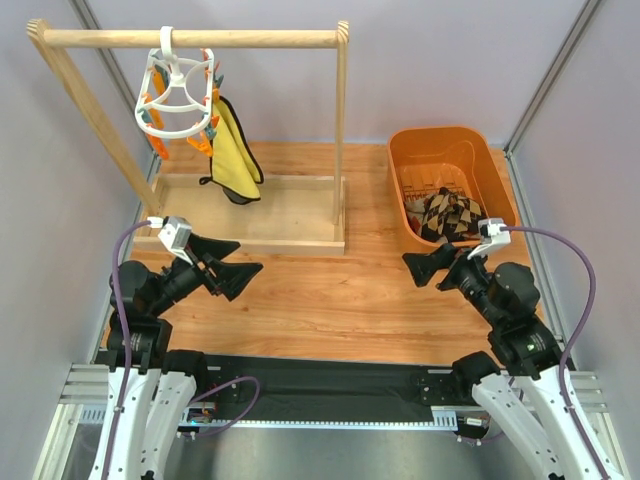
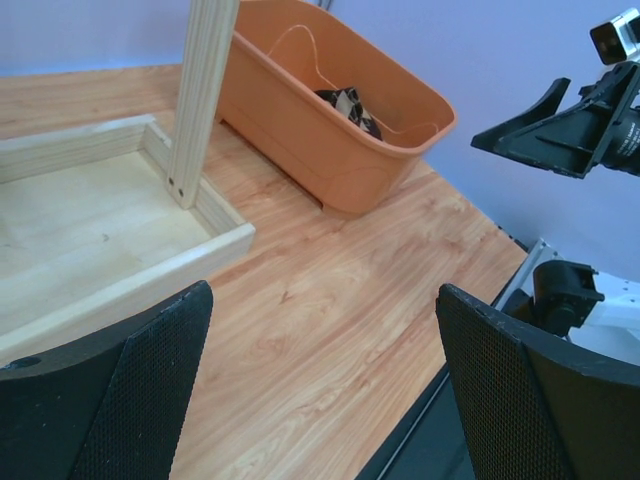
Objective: Remove the socks clipped to the hanger
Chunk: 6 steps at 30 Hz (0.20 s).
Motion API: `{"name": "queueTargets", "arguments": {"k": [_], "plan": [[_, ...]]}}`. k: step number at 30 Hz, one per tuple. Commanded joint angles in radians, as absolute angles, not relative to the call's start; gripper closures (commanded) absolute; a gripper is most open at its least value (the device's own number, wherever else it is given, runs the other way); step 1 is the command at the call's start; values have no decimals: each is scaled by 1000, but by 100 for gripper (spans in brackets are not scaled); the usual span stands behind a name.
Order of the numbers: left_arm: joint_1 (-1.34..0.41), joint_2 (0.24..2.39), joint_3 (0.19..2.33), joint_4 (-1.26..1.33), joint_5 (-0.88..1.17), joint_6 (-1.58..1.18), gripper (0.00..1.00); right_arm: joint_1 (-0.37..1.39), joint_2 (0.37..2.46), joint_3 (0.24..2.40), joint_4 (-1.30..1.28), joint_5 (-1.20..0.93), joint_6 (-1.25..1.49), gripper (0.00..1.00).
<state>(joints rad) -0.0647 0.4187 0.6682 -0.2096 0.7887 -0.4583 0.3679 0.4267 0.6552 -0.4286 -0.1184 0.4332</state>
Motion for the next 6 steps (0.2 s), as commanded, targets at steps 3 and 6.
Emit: {"name": "queueTargets", "arguments": {"k": [3, 6], "plan": [[-60, 413, 672, -172, 772, -443, 0, 371, 436, 693, -374, -133, 433, 0], [-60, 411, 670, -172, 776, -446, 0, 371, 446, 689, -364, -181, 433, 0]]}}
